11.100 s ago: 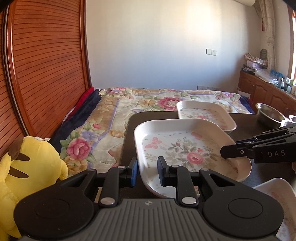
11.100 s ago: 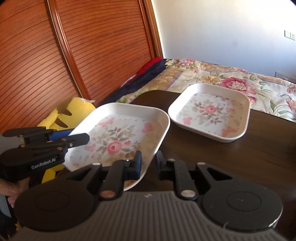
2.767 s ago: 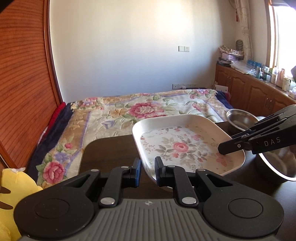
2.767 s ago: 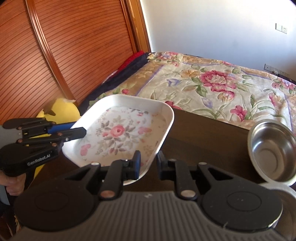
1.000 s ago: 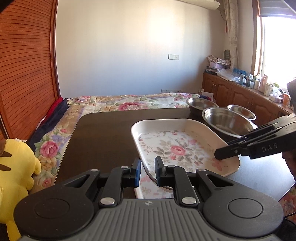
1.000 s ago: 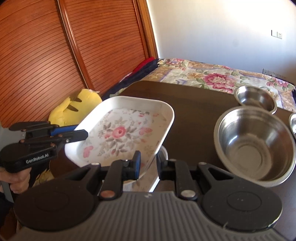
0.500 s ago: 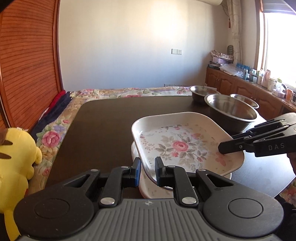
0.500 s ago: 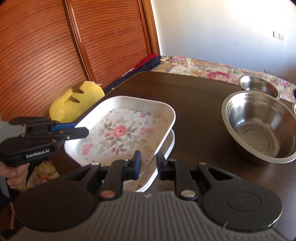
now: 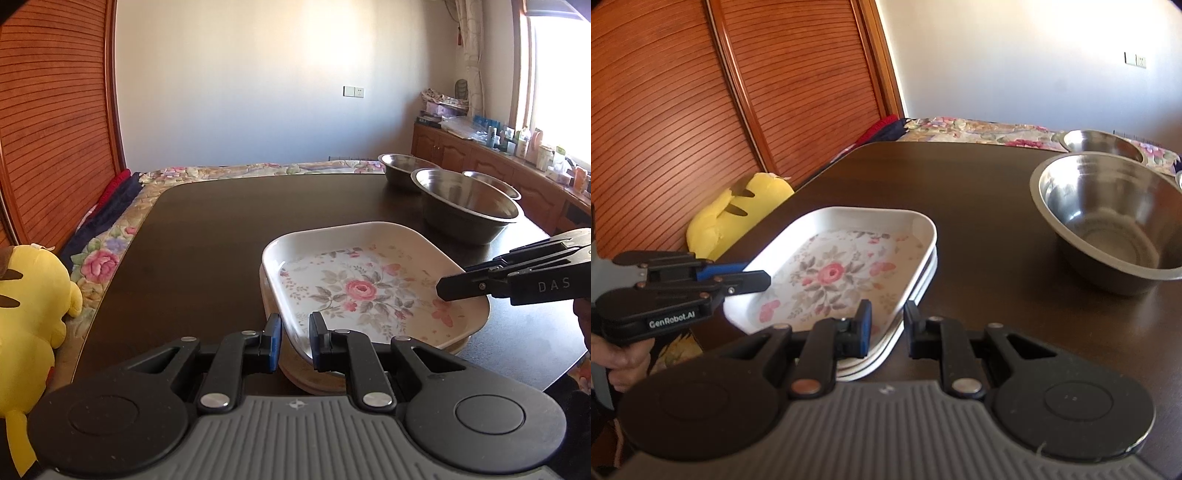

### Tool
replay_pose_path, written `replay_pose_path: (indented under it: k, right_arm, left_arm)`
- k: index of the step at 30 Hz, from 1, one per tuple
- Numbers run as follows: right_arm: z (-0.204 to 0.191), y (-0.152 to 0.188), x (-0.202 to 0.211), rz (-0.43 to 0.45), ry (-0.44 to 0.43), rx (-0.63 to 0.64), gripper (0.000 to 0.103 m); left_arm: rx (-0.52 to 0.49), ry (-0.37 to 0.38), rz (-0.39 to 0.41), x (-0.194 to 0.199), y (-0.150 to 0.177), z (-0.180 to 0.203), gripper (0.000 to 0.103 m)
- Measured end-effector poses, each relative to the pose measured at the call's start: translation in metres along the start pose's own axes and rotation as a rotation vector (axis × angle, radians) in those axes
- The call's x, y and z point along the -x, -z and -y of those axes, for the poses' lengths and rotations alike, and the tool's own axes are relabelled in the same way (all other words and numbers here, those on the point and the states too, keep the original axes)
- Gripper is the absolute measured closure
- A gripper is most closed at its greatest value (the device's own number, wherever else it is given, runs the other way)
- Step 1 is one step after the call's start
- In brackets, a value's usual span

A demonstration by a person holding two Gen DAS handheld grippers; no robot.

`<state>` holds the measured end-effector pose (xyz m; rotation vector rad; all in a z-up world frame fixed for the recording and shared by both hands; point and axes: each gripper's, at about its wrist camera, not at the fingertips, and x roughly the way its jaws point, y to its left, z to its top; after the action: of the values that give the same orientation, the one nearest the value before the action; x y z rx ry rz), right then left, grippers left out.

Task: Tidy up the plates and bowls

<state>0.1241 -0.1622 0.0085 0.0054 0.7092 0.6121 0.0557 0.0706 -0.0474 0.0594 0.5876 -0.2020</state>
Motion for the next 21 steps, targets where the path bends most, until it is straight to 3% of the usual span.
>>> replay_pose_path:
  k: [21]
  right_arm:
    - [-0.016, 0.025, -0.003, 0.113, 0.080, -0.003, 0.080]
  left_arm:
    - [-0.006, -0.032, 0.004, -0.013, 0.007, -0.003, 0.085]
